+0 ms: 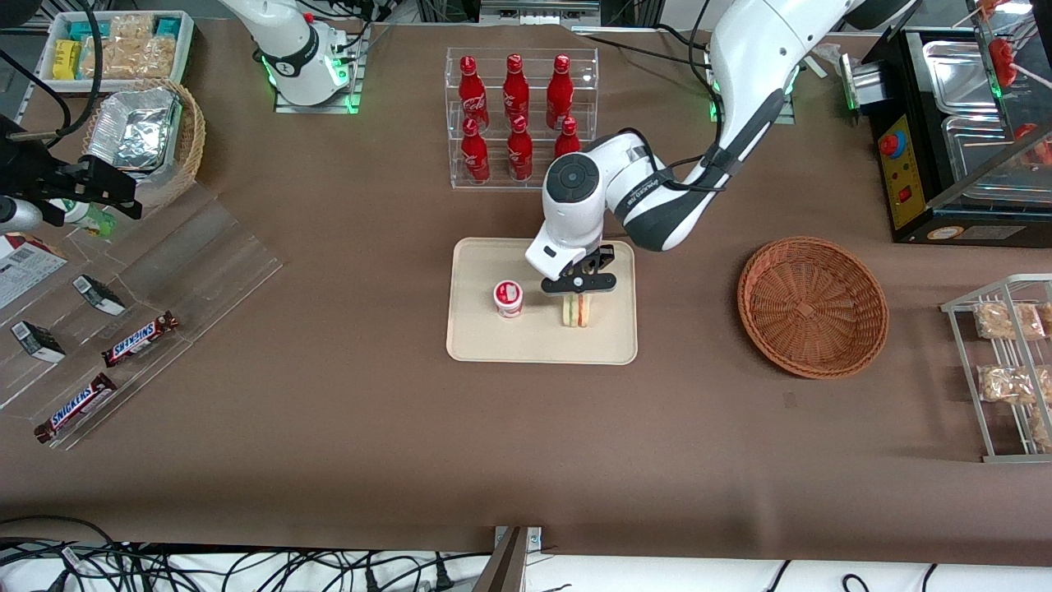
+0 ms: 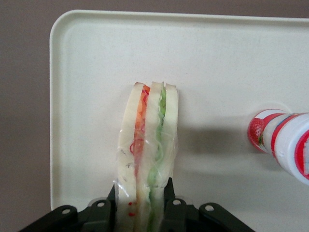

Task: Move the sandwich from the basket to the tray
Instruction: 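Carry the sandwich with the left gripper over the cream tray beside the bottle, then lower the sandwich onto the tray and open the left gripper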

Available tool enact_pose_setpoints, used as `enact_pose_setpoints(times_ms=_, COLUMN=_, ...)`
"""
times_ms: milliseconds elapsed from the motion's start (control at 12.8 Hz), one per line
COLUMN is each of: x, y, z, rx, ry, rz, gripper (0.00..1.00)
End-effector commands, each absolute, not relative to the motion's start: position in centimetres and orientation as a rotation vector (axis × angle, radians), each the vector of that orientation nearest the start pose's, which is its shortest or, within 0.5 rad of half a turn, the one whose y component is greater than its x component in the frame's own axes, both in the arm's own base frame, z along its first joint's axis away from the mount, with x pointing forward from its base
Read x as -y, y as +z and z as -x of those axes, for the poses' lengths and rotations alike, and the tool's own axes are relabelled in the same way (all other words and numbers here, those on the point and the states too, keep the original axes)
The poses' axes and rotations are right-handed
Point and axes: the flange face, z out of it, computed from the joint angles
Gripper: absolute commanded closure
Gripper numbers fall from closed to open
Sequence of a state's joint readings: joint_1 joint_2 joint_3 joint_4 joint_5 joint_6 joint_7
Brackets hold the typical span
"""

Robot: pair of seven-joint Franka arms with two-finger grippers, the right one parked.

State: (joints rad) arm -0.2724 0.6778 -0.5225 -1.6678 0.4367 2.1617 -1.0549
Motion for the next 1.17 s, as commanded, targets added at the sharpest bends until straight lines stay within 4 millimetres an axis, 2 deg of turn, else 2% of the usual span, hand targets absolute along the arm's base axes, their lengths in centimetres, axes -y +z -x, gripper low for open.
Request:
enact_pose_setpoints(times_ms=0, x=44.3, y=24.3, z=-51.2, rx=0.14, ry=-0.013, rz=3.068, gripper=0.64)
enact_pose_setpoints(times_ms=391, x=44.7, y=23.7, z=-50.9, rx=0.136, ry=-0.024, rz=3.066, gripper=0.63)
enact_pose_setpoints(times_ms=548, x=44.6, y=23.6, z=-51.0, rx=0.14, ry=-0.025, rz=3.065, gripper=0.55)
enact_pose_setpoints(times_ms=626, x=44.6, y=23.6, z=-50.9, rx=0.139, ry=-0.023, rz=3.064, gripper=0.47)
enact_pose_setpoints(times_ms=704, x=44.5, y=23.6, z=-51.0, rx=0.142, ry=-0.023, rz=3.064, gripper=0.26)
enact_pose_setpoints(times_ms=861, x=44.2, y=23.8, z=-51.3, rx=0.163, ry=-0.026, rz=3.064, gripper=0.03)
enact_pose_setpoints(times_ms=1017, x=43.8, y=24.5, z=-51.8, rx=0.182, ry=-0.038, rz=3.064, gripper=0.0)
enact_pose_setpoints(times_ms=1096, x=43.2, y=25.7, z=-52.6, rx=0.209, ry=-0.061, rz=3.07, gripper=0.0)
